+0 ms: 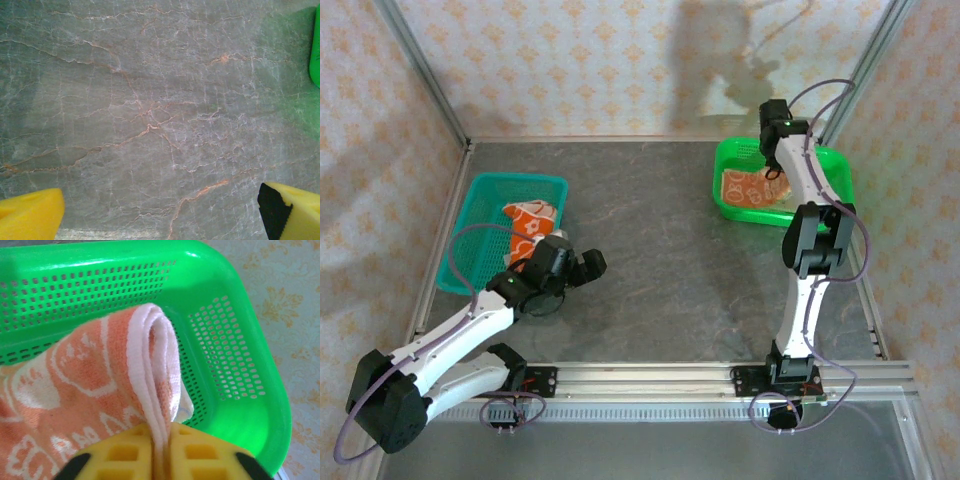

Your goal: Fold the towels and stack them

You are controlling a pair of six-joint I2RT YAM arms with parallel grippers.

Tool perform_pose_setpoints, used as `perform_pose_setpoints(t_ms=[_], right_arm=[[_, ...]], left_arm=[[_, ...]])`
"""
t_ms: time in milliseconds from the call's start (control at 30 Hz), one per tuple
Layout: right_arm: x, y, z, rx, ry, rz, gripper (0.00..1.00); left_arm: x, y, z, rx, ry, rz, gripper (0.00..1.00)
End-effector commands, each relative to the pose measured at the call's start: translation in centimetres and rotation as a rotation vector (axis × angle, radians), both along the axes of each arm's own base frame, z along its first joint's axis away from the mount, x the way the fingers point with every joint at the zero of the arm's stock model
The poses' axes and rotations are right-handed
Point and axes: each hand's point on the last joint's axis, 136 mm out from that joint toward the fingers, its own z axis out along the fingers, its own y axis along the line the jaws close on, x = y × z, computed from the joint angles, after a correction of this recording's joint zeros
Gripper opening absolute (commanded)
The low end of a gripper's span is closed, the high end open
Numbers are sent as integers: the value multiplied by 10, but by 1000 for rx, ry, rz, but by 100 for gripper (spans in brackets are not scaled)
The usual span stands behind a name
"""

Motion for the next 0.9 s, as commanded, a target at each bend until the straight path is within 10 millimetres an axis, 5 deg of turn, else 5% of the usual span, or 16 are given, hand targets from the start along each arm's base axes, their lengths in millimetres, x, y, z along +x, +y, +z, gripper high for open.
perform_pose_setpoints(t_ms=[0,233,433,567,667,867], right_arm=[[-6,-7,2,-20,11,-41,42],[-13,-2,22,21,-48,-43,69],[-32,27,42,184,-170,8,86],[-46,62,62,328,-279,83,100],[-56,90,72,390,-320,147,99],[-79,150,76,510,-367,275,99]], left_arm=[[3,12,10,37,-22,41,100],[4,27,18,99,-32,81,100],[6,66,33,218,-9,192,100],[9,95,54,330,16,241,100],[14,120,63,411,45,286,100],[29,163,47,498,186,330,100]])
